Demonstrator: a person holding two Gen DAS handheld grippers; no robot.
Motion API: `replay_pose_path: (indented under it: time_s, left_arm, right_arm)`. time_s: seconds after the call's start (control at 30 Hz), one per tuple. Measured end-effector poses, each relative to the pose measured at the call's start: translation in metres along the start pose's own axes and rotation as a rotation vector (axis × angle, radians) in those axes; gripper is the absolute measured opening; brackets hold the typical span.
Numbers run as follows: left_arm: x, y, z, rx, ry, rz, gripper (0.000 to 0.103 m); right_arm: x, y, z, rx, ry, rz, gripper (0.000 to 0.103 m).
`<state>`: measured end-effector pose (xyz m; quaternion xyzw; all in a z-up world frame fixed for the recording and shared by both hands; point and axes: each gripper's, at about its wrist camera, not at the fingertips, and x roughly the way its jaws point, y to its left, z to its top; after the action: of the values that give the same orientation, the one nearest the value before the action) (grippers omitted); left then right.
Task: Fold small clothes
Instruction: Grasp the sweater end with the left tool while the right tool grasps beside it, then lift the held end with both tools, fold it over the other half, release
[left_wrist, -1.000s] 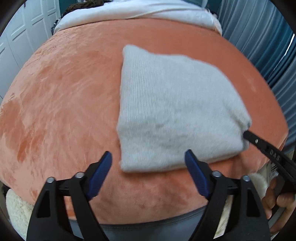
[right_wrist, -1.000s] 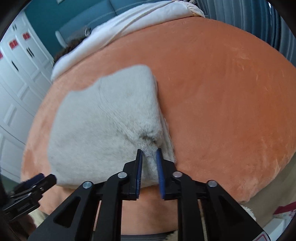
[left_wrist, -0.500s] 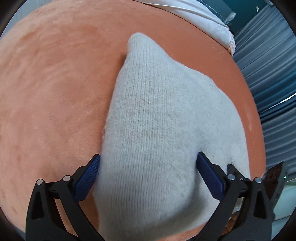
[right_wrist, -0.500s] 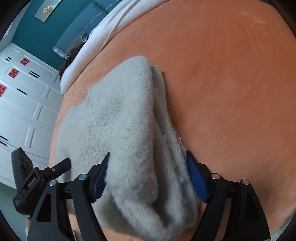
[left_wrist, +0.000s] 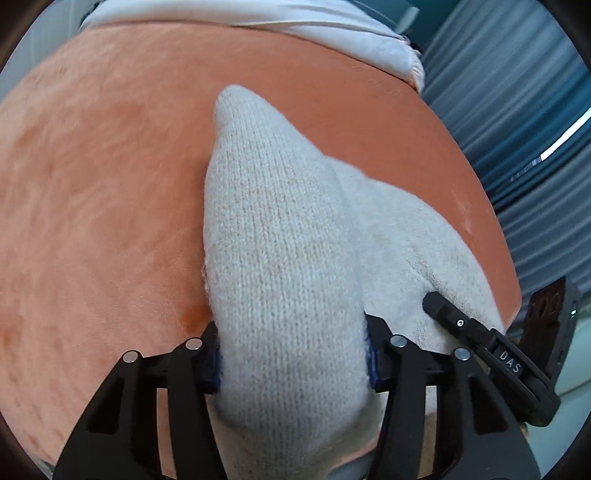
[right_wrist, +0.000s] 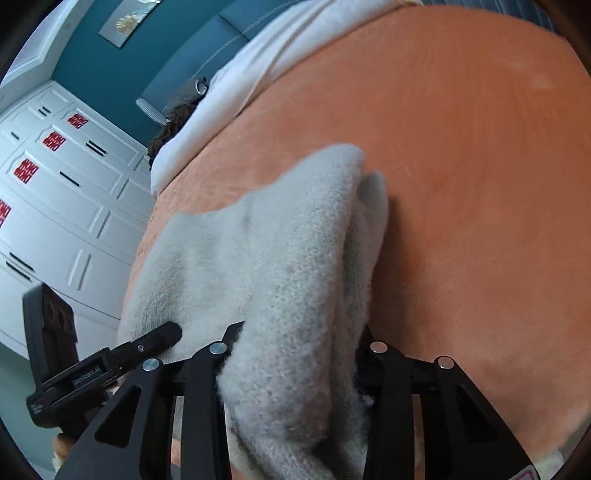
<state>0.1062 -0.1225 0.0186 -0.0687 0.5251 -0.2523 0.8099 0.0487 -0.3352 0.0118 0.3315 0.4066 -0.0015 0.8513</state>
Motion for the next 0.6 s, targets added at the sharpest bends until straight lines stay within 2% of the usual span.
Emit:
replay_pose_path:
  time_s: [0.1, 0.27, 0.43, 0.6]
  left_arm:
    - [-0.025, -0.029, -0.009, 0.083, -0.018, 0.006, 0.051]
    - [-0.066, -0.074, -0.026, 0.201, -0.063, -0.004, 0.051]
    - [-0.099, -0.099, -0.030, 0.255, -0.110, -0.040, 0.051]
    - [-0.142, -0.122, -0.028, 0.304, -0.192, -0.084, 0.051]
  right_arm:
    - [-0.041, 0.014, -0.014, -0.030, -0.055, -0.041, 0.035]
    - [-0.102, 0.015, -0.035, -0.003, -0.137, -0.047, 0.035]
    - [-0.156, 0.034, -0.048, -0.053, -0.237, -0.072, 0.035]
    - [-0.210, 0.056, -0.055, -0.112, -0.353, -0.083, 0.035]
